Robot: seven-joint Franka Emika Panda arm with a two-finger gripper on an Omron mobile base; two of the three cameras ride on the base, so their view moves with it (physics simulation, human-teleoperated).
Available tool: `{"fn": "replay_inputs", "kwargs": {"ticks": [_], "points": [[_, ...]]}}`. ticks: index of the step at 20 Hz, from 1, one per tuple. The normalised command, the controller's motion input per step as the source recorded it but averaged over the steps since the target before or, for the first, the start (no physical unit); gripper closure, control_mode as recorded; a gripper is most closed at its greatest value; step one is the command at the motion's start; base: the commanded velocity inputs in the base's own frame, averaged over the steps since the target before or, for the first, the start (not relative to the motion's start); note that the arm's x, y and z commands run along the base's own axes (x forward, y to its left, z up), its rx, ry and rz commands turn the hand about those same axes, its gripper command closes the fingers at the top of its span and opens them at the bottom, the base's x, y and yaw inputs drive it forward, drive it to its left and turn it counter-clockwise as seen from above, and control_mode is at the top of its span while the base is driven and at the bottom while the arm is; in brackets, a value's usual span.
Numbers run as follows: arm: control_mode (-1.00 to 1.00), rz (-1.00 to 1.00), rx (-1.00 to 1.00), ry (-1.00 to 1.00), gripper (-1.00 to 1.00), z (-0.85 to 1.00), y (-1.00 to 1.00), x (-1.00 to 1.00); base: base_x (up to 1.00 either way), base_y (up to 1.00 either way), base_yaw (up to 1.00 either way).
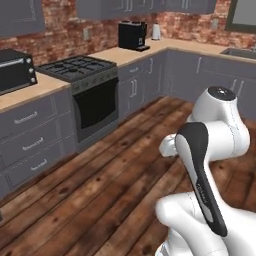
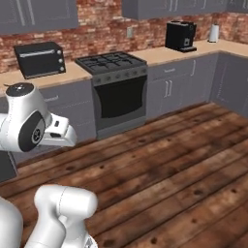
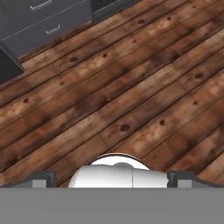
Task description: Retrieve the butter from the fridge and place it on a plate on the dining table. Then retrieve the butter knife by the fridge and place it near the plate.
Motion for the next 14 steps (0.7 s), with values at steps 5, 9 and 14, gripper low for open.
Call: {"fn": "replay_inputs", "kwargs": {"ticks": [5, 9, 14], "points": [[1.0, 0.0, 0.0, 0.0, -1.0, 0.0, 0.0, 0.0, 0.99, 0.33, 0.0], [1.0, 0.0, 0.0, 0.0, -1.0, 0.0, 0.0, 0.0, 0.94, 0.19, 0.01], [1.0, 0.0, 0.0, 0.0, -1.0, 0.0, 0.0, 0.0, 0.78, 0.05, 0.21]]}}
